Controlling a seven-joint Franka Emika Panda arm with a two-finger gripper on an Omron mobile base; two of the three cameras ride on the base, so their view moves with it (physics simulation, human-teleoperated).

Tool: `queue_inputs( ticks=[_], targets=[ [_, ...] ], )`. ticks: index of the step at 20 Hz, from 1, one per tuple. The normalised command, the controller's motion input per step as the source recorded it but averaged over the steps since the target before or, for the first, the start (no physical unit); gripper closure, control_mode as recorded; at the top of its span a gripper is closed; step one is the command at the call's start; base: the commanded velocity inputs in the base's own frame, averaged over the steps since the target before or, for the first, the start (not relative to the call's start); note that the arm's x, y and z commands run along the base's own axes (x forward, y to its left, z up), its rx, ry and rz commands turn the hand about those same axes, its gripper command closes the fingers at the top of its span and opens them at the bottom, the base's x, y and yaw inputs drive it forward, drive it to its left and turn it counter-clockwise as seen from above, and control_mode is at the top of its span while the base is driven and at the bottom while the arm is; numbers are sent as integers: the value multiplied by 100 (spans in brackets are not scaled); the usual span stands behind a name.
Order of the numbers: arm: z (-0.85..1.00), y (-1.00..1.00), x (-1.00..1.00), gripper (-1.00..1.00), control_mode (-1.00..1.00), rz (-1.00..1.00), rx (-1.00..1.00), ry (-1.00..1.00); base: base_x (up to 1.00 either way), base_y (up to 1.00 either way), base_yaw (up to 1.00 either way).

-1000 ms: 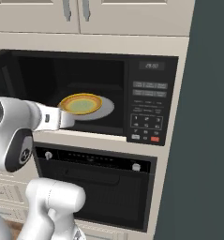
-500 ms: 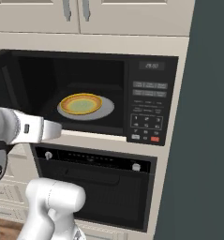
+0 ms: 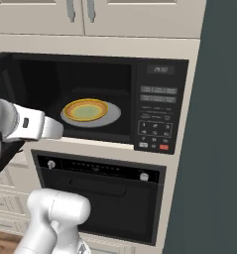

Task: Pick the garlic from the microwave and place it on plate located on the counter.

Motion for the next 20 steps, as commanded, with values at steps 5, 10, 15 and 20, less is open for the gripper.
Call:
queue_inputs(
  ticks=[5, 10, 15, 20],
  targets=[
    [-1, 0, 0, 100, -100, 0, 0, 11, 0, 0, 0],
    [-1, 0, 0, 100, -100, 0, 0, 0, 0, 0, 0],
    [0, 0, 0, 100, 100, 0, 0, 0, 0, 0, 0],
    [0, 0, 0, 100, 100, 0, 0, 0, -6, -53, 9]
  ],
)
